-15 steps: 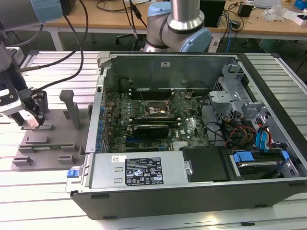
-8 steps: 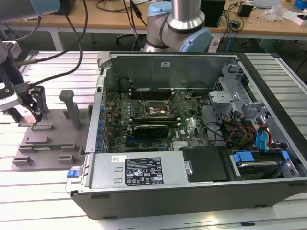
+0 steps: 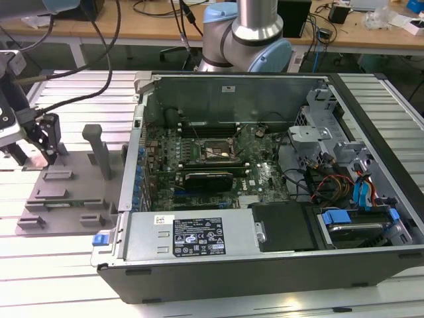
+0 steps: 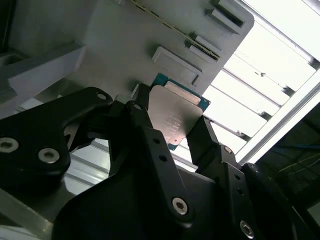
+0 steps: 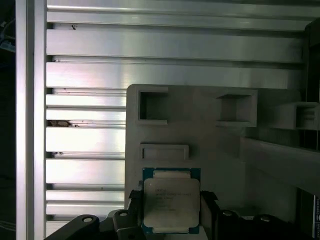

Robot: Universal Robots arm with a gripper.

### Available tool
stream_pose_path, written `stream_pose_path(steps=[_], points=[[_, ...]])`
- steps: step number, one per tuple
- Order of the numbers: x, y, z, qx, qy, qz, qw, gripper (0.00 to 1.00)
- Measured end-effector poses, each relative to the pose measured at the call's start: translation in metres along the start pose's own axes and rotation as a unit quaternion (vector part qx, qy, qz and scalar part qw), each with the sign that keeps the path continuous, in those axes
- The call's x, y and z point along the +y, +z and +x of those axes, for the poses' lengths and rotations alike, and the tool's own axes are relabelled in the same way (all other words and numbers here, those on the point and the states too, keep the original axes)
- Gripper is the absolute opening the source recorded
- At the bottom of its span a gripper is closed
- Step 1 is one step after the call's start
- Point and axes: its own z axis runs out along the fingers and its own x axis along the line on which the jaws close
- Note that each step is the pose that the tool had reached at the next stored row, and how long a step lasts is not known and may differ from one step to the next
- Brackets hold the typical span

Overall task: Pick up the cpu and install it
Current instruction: 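Pick up the cpu and move it towards the insertion slot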

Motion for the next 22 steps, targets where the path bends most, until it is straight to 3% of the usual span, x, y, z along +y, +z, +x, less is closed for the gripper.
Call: stream_pose_path(steps=[5,11,22], points=[[-0.0003,-0.0091,-0.0002,0.0001,0.0,0.0,1.0,0.55],[-0.0007,-0.0244,-0.0006,0.0001,0.0,0.0,1.0,0.55],[-0.0012,-0.0428,-0.0011,0.0,0.0,0.0,1.0,0.55]])
